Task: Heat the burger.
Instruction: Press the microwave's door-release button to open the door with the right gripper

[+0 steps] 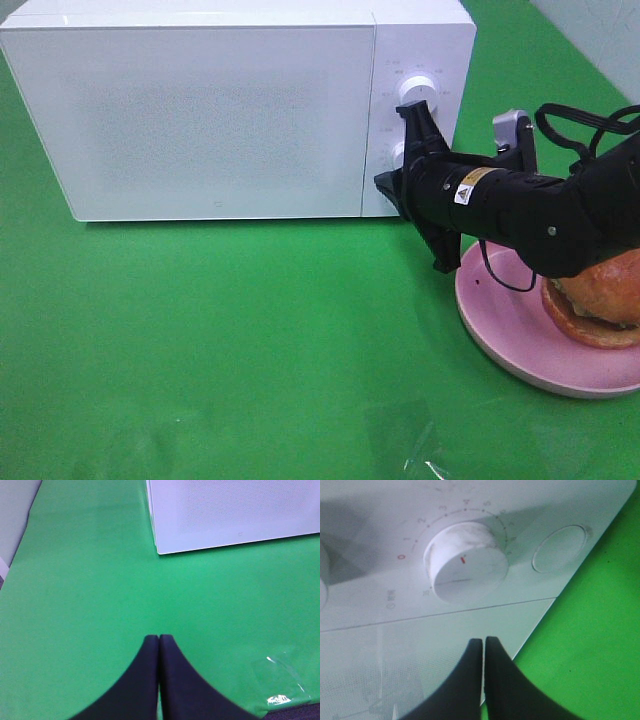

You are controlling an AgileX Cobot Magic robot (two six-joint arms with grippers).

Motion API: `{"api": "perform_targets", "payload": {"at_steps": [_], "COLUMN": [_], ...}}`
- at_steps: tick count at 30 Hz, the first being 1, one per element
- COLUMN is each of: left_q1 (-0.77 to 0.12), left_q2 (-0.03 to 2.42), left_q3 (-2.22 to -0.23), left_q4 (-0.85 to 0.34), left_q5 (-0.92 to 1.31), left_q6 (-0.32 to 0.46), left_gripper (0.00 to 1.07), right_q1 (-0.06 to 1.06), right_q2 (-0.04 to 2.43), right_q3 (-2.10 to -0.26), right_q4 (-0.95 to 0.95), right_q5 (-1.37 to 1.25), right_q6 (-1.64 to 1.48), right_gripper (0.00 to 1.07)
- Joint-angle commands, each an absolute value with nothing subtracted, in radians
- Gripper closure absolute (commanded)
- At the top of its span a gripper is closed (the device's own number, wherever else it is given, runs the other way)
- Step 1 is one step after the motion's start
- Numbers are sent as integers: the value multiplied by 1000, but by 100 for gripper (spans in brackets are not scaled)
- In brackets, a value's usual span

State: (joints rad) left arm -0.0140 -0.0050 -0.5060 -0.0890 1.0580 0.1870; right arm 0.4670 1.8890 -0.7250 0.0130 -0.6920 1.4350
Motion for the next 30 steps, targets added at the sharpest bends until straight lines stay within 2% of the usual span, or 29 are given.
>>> {"api": "perform_targets", "payload": {"at_steps": [1,8,19,30], "left_q1": [-12,-12,-12,-12], "left_q2": [-25,-25,-25,-25], "left_q3": [-504,-504,-504,-504], "left_q4": [-92,-92,-92,-92], "left_q5": [1044,1044,1044,1044], "left_q6": [183,183,183,183], "left_gripper": [107,107,107,107], "right_q1": [470,470,470,470], "right_q2": [1893,1919,1975,2011], "right_q3": [-734,-734,-735,-800], "right_q4": [40,52,222,235], "right_q5": [-672,-679,-762,-756], "right_q6": [1438,1439,1441,1439], "right_gripper": [107,107,107,107]}}
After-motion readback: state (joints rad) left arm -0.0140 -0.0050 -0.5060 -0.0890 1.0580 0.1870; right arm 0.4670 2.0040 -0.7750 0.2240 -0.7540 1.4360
